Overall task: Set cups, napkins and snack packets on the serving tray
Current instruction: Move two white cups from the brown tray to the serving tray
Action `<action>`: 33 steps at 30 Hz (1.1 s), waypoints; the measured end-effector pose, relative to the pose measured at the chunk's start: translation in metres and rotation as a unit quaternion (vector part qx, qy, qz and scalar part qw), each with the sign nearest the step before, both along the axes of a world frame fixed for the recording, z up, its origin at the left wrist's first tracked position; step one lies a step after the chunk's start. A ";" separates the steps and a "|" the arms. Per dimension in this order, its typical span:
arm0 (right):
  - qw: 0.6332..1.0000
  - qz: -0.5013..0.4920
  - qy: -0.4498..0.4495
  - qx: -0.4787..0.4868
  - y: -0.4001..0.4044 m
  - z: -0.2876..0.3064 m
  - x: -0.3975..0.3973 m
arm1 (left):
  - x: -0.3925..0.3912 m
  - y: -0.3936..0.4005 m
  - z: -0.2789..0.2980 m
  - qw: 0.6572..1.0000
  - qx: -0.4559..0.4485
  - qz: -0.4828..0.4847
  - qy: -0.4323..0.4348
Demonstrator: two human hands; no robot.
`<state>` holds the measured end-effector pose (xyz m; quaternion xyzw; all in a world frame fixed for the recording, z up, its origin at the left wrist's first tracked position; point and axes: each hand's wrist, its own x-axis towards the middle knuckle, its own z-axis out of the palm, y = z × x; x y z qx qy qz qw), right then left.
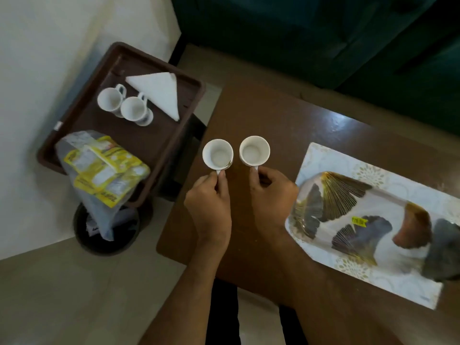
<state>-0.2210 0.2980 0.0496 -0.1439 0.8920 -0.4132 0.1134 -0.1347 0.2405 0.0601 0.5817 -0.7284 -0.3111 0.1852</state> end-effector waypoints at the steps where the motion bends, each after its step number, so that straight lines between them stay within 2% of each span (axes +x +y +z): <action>1: 1.000 -0.012 0.007 0.005 0.017 -0.002 -0.006 | -0.009 0.017 0.000 1.000 -0.003 -0.011 0.000; 11: 0.995 -0.091 0.012 0.026 0.170 -0.026 -0.056 | -0.069 0.161 -0.020 0.995 0.012 -0.100 0.007; 18: 0.990 -0.132 0.005 0.042 0.248 -0.036 -0.071 | -0.091 0.231 -0.036 0.990 0.023 -0.143 0.004; 33: 0.981 -0.188 -0.005 0.048 0.319 -0.062 -0.074 | -0.101 0.289 -0.060 0.979 -0.015 -0.198 -0.037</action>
